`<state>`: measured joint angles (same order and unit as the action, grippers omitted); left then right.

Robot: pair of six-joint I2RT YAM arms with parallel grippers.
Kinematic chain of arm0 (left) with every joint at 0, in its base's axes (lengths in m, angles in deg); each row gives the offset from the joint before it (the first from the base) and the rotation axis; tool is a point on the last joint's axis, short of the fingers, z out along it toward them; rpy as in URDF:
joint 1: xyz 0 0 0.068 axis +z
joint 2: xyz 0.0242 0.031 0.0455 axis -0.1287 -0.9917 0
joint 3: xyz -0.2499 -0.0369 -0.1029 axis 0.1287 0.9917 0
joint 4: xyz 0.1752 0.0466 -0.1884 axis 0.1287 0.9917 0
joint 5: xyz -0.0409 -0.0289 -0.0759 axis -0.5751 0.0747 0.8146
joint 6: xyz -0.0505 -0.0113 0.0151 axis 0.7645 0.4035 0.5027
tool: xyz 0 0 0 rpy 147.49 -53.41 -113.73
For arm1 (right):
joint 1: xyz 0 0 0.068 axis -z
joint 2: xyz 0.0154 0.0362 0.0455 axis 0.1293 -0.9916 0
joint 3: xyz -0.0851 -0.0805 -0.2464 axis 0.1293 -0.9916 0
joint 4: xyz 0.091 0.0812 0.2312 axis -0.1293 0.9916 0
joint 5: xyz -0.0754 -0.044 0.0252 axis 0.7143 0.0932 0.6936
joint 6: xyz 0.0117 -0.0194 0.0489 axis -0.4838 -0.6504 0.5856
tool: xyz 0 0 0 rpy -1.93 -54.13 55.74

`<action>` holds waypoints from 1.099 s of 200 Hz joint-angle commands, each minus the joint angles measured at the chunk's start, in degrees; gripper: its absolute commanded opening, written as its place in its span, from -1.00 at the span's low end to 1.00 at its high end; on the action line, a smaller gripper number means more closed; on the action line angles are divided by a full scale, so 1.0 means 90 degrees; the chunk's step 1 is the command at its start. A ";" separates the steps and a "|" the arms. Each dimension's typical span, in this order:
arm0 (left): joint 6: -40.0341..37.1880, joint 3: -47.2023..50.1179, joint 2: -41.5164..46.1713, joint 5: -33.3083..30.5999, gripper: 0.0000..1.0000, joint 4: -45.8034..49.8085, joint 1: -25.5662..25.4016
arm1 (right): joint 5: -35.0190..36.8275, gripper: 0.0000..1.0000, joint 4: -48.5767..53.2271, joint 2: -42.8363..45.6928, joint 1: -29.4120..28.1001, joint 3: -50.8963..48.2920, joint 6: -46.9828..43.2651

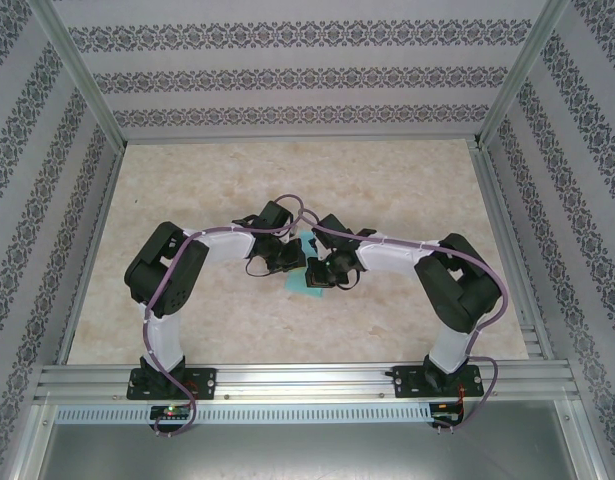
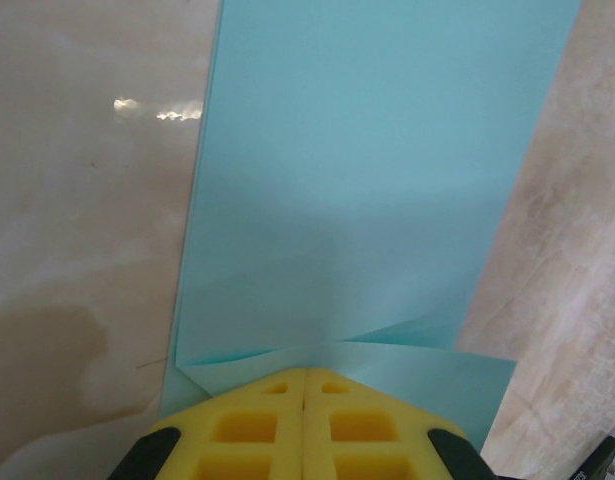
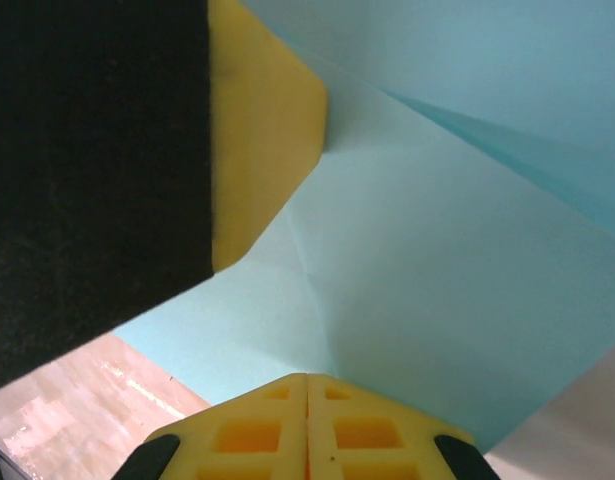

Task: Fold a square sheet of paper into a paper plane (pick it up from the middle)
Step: Fold the triangle a second time at the center of the table.

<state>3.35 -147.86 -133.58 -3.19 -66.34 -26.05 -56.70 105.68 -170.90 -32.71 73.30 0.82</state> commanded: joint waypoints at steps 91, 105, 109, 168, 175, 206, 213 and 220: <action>0.0140 0.0372 -0.0462 -0.0745 -0.88 0.0731 -0.0102 | 0.0146 -0.87 0.0259 -0.0287 -0.0061 0.0002 -0.0295; 0.0142 0.0384 -0.0461 -0.0772 -0.88 0.0755 -0.0102 | 0.0105 -0.88 0.0260 -0.0257 -0.0043 -0.0106 -0.0369; 0.0144 0.0391 -0.0471 -0.0783 -0.89 0.0764 -0.0101 | 0.0089 -0.88 0.0251 -0.0248 -0.0039 -0.0132 -0.0392; 0.0158 0.0420 -0.0503 -0.0884 -0.89 0.0848 -0.0101 | -0.0259 -0.90 0.0310 0.0059 0.0041 -0.0602 -0.0954; 0.0157 0.0419 -0.0501 -0.0896 -0.89 0.0853 -0.0104 | -0.0301 -0.90 0.0336 0.0101 0.0045 -0.0654 -0.1022; 0.0183 0.0427 -0.0501 -0.0910 -0.90 0.0863 -0.0102 | -0.0437 -0.91 0.0371 0.0282 0.0128 -0.1026 -0.1188; 0.0182 0.0437 -0.0501 -0.0900 -0.90 0.0860 -0.0107 | -0.0444 -0.91 0.0349 0.0347 0.0152 -0.1129 -0.1213; 0.0191 0.0440 -0.0491 -0.0903 -0.90 0.0853 -0.0102 | -0.0456 -0.91 0.0348 0.0414 0.0183 -0.1213 -0.1242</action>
<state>4.24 -147.73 -133.53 -3.43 -66.41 -26.12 -59.41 102.01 -168.49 -31.77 66.90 -7.55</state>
